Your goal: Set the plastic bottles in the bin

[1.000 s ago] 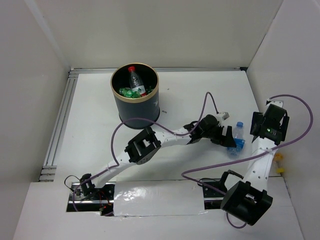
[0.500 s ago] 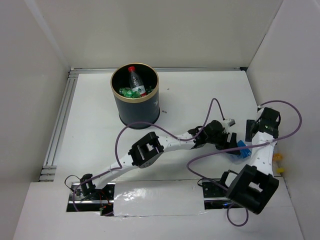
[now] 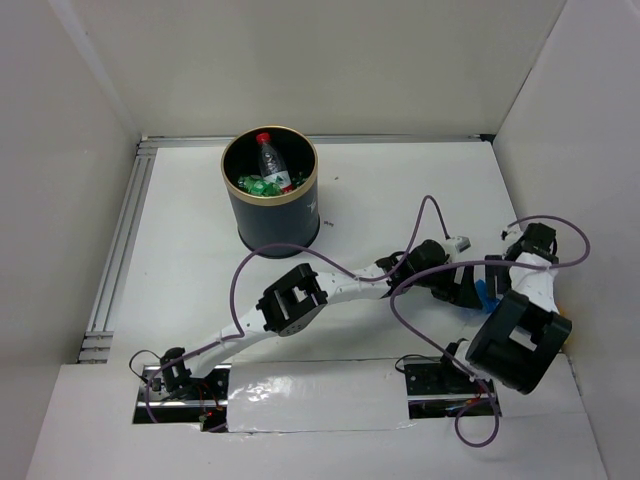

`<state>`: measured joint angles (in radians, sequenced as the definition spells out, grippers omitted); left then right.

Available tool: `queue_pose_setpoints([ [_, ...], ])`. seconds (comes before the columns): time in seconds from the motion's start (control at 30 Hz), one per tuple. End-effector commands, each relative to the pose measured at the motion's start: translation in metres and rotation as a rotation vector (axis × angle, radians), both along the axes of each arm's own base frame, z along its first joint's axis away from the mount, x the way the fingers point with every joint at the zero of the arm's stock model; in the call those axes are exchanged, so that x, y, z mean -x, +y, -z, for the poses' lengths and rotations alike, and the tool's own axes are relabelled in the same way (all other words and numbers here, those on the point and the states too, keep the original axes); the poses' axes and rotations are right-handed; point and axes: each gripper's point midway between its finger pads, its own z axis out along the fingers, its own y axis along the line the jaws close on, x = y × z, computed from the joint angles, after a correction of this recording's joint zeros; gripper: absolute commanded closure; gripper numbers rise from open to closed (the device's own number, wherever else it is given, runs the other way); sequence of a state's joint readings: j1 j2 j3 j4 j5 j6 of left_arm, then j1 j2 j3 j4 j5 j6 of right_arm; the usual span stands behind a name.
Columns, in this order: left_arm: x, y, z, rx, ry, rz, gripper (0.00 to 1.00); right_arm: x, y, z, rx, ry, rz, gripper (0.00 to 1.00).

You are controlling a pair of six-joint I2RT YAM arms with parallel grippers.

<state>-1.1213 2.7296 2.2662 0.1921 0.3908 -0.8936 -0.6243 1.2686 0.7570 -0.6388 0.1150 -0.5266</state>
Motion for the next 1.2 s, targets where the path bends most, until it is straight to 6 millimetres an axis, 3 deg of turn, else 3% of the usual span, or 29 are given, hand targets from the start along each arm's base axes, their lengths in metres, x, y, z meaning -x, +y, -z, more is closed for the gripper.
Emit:
queue_pose_setpoints([
  [0.0,-0.011,0.009,0.018,-0.061,-0.002,-0.030,0.10,0.004,0.020,0.018,-0.066,0.055,-0.080,0.21],
  [0.2,-0.010,0.008,0.023,-0.061,0.006,-0.033,0.10,-0.003,0.044,0.027,-0.139,0.080,-0.181,0.21],
  [0.37,-0.009,0.008,0.027,-0.060,0.009,-0.025,0.17,-0.011,0.058,0.027,-0.207,0.081,-0.258,0.21],
  [0.47,-0.007,0.008,0.026,-0.058,0.012,-0.016,0.28,-0.017,0.066,0.023,-0.256,0.060,-0.307,0.21],
  [0.5,-0.006,0.008,0.026,-0.057,0.015,-0.008,0.38,-0.021,0.071,0.023,-0.280,0.041,-0.331,0.21],
  [0.57,-0.006,0.008,0.026,-0.057,0.007,-0.005,0.49,-0.038,0.068,0.006,-0.280,-0.030,-0.340,0.17],
  [0.6,-0.006,0.009,0.028,-0.065,0.011,-0.004,0.52,-0.036,0.072,0.006,-0.300,-0.031,-0.345,0.17],
  [0.7,-0.005,0.011,0.033,-0.075,0.006,-0.001,0.63,-0.053,0.065,-0.031,-0.269,-0.139,-0.363,0.13],
  [0.8,-0.004,0.013,0.037,-0.083,0.010,-0.001,0.81,-0.071,0.053,-0.073,-0.183,-0.273,-0.310,0.09],
  [0.87,-0.004,0.015,0.040,-0.094,0.011,-0.009,0.98,-0.073,0.026,-0.092,-0.043,-0.313,-0.196,0.09],
  [0.9,-0.006,0.015,0.034,-0.085,0.002,-0.019,1.00,-0.076,0.014,-0.107,0.030,-0.363,-0.137,0.09],
  [0.93,-0.006,0.015,0.020,-0.066,-0.007,-0.019,1.00,-0.070,-0.003,-0.111,0.111,-0.337,-0.084,0.09],
  [1.03,-0.019,0.031,0.018,-0.063,-0.018,-0.064,1.00,-0.053,-0.027,-0.113,0.166,-0.315,0.002,0.09],
  [1.07,-0.018,0.033,-0.008,-0.026,-0.036,-0.065,1.00,-0.041,-0.038,-0.106,0.164,-0.288,0.043,0.09],
  [1.1,-0.027,0.052,0.007,-0.064,-0.022,-0.098,1.00,-0.035,-0.040,-0.101,0.152,-0.274,0.051,0.09],
  [1.17,-0.039,0.066,-0.012,-0.027,-0.067,-0.147,1.00,-0.026,-0.047,-0.093,0.152,-0.241,0.047,0.07],
])
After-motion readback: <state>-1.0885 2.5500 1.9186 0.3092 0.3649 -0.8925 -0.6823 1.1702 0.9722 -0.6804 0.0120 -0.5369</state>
